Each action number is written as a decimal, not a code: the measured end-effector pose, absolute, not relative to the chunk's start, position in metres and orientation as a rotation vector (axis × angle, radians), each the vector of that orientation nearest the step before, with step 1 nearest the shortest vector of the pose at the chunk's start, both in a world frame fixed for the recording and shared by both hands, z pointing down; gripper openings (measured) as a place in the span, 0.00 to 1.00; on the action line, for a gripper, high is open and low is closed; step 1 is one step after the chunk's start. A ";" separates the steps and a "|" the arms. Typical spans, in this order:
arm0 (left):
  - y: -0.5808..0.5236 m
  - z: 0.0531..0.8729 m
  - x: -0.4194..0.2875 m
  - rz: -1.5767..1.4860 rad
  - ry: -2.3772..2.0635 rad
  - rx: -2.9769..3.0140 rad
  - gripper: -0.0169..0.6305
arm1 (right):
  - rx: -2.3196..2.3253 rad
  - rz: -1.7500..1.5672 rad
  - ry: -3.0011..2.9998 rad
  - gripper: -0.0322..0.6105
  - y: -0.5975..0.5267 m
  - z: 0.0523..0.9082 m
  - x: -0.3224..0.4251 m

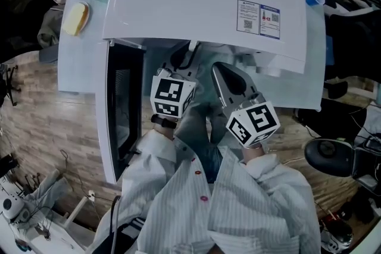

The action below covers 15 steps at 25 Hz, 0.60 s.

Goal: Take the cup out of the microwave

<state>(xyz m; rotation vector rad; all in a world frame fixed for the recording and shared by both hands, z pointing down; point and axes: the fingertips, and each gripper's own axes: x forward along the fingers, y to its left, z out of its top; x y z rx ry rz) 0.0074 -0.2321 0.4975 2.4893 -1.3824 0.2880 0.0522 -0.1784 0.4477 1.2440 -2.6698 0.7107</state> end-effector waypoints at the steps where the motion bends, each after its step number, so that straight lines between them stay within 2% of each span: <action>1: -0.232 0.497 0.007 0.287 -1.383 2.488 0.14 | 1.241 0.707 -2.672 0.11 -0.179 0.447 0.051; 15: -0.227 0.486 0.002 0.267 -1.377 2.467 0.14 | 1.227 0.692 -2.699 0.11 -0.186 0.433 0.045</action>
